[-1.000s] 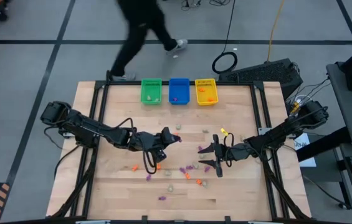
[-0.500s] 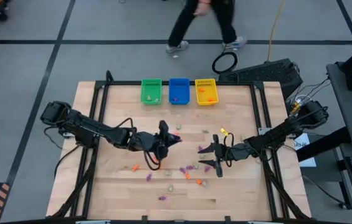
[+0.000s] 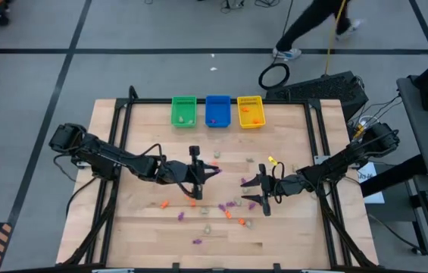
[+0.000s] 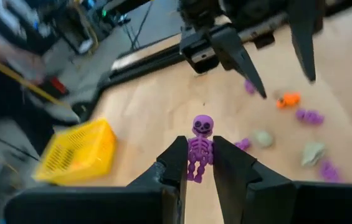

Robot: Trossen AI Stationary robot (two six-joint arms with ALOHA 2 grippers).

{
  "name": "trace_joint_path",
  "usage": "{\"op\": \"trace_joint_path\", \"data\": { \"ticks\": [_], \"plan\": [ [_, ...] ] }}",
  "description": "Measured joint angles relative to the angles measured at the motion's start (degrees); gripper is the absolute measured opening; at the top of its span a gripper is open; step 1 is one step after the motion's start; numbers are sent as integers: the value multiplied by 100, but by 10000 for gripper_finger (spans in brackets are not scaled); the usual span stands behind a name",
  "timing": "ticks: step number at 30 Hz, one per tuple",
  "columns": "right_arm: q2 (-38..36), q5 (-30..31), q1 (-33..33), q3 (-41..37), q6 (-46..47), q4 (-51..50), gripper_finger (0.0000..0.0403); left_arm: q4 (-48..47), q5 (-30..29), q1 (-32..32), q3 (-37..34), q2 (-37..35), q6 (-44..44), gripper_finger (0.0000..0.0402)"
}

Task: Sort Halloween decoration
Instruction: Put the purple skeleton toy into the blue bin

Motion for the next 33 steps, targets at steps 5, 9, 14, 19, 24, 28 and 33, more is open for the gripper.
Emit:
{"op": "trace_joint_path", "data": {
  "ticks": [5, 9, 14, 19, 24, 28, 33],
  "plan": [
    [0, 0, 0, 0, 1, -1, 180, 0, -1, 0, 0, 0, -1528, 59],
    [0, 0, 0, 0, 1, 0, 180, 0, -1, 0, 0, 0, -2185, 59],
    [0, 0, 0, 0, 1, 1, 180, 0, -1, 7, 0, 0, -2155, 59],
    [0, 0, 0, 0, 1, 0, 180, 6, -15, 10, 0, 0, -2141, 59],
    [0, 58, 2, 0, 1, -1, 180, 186, -210, 179, -2, 2, -1599, 59],
    [0, 152, -2, 0, 1, -21, 180, 431, -303, 498, -2, 2, -1586, 59],
    [0, 153, -2, 0, 10, -47, 180, 462, -307, 1170, 32, 2, -1587, 59]
  ]
}}
